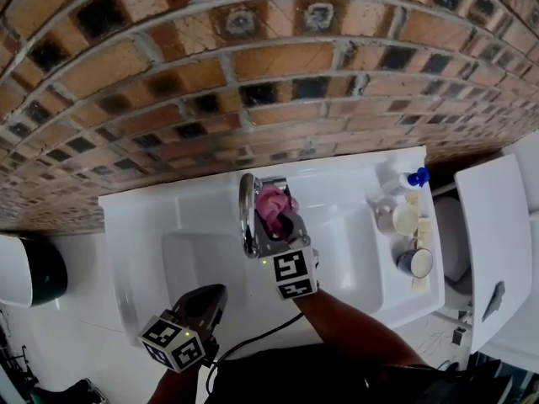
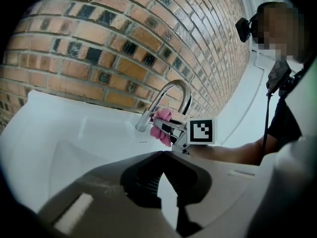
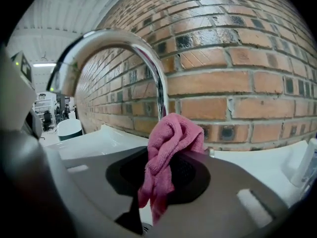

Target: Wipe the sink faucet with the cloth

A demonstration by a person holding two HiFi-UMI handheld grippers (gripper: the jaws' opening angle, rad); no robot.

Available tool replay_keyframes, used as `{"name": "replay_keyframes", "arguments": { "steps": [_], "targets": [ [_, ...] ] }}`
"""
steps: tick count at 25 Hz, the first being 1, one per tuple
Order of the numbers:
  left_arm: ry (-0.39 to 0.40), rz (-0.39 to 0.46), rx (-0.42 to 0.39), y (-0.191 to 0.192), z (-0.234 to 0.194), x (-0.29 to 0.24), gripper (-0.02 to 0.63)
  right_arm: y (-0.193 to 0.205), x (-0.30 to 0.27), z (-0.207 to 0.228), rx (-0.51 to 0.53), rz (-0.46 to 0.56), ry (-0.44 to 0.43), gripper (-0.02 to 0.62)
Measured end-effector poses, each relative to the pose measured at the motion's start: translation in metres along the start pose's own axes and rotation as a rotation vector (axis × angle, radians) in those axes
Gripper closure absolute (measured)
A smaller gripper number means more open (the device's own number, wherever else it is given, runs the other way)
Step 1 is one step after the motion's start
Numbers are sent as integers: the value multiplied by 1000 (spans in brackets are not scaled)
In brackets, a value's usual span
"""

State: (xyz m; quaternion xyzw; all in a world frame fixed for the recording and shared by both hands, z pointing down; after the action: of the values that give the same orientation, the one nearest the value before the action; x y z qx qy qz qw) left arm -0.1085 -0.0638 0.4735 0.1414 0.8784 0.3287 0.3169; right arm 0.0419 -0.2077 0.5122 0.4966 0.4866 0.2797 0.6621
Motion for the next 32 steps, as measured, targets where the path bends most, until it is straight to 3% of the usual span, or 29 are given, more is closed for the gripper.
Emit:
{"name": "replay_keyframes", "arguments": {
  "steps": [11, 25, 29, 32],
  "targets": [
    [-7, -19, 37, 3, -15, -7, 600, 29, -27, 12, -182, -88, 8, 500],
    [13, -42, 29, 3, -9, -16, 600, 75, -20, 21, -291, -275, -53, 500],
    [13, -38, 26, 4, -8, -15, 600, 84, -9, 12, -310, -321, -120, 500],
    [14, -29, 24, 6, -7, -13, 600, 75, -4, -6, -408, -279, -251, 500]
  ]
}}
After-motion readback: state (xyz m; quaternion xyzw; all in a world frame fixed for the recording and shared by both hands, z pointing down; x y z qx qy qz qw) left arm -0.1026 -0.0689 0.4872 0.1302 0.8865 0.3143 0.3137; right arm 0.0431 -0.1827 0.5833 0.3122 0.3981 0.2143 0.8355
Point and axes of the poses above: the fingertips, and each gripper's own axes: x backward along the fingers, z to its right, y out of its underside, the point moved 6 cm from there along x, backward along the fingers, and after that the axes turned 9 degrees about y, right-handed, at the moved point
